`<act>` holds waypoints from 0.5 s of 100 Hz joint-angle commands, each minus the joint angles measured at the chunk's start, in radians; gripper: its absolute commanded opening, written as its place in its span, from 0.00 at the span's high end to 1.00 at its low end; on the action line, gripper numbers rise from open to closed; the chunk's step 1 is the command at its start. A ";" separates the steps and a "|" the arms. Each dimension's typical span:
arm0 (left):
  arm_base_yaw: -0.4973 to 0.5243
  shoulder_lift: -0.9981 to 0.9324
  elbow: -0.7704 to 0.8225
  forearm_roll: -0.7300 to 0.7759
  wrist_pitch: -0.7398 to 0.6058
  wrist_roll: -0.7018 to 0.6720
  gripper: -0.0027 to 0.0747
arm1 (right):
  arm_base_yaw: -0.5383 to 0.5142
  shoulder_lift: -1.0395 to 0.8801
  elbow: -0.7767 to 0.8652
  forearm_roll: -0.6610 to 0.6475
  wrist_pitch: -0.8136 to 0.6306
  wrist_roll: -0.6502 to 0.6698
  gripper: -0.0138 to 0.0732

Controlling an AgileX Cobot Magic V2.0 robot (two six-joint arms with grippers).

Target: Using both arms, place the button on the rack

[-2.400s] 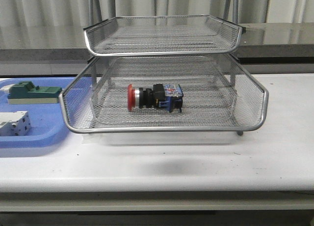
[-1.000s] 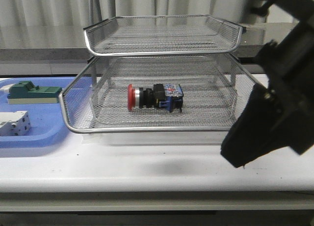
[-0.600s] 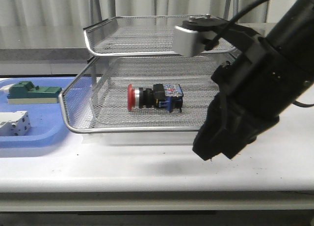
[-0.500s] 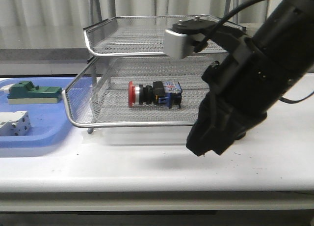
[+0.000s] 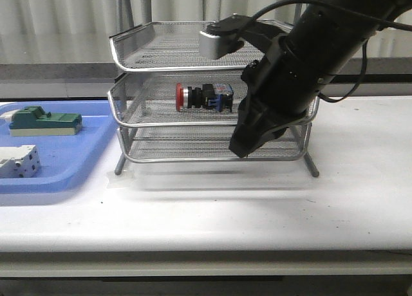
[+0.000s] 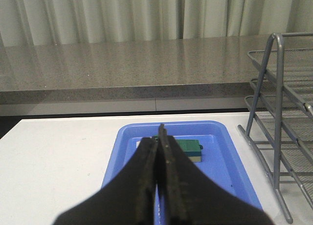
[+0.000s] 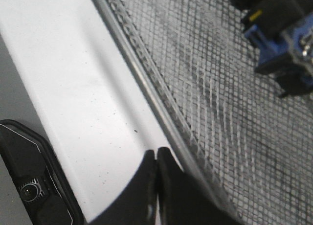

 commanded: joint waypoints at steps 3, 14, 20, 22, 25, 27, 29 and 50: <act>0.004 0.004 -0.026 -0.009 -0.074 -0.008 0.99 | -0.011 -0.041 -0.053 0.005 -0.012 -0.006 0.92; 0.004 0.004 -0.026 -0.009 -0.074 -0.008 0.99 | -0.011 -0.044 -0.062 0.009 0.067 0.009 0.92; 0.004 0.004 -0.026 -0.009 -0.074 -0.008 0.99 | -0.011 -0.051 -0.062 0.010 0.117 0.043 0.92; 0.004 0.004 -0.026 -0.009 -0.074 -0.008 0.99 | -0.011 -0.054 -0.062 0.010 0.137 0.053 0.92; 0.004 0.004 -0.026 -0.009 -0.074 -0.008 0.99 | -0.011 -0.058 -0.062 0.010 0.164 0.081 0.92; 0.004 0.004 -0.026 -0.009 -0.074 -0.008 0.99 | -0.013 -0.064 -0.062 0.008 0.182 0.100 0.92; 0.004 0.004 -0.026 -0.009 -0.074 -0.008 0.99 | -0.013 -0.069 -0.062 0.005 0.201 0.113 0.92; 0.004 0.004 -0.026 -0.009 -0.074 -0.008 0.99 | -0.013 -0.160 -0.058 -0.156 0.286 0.400 0.92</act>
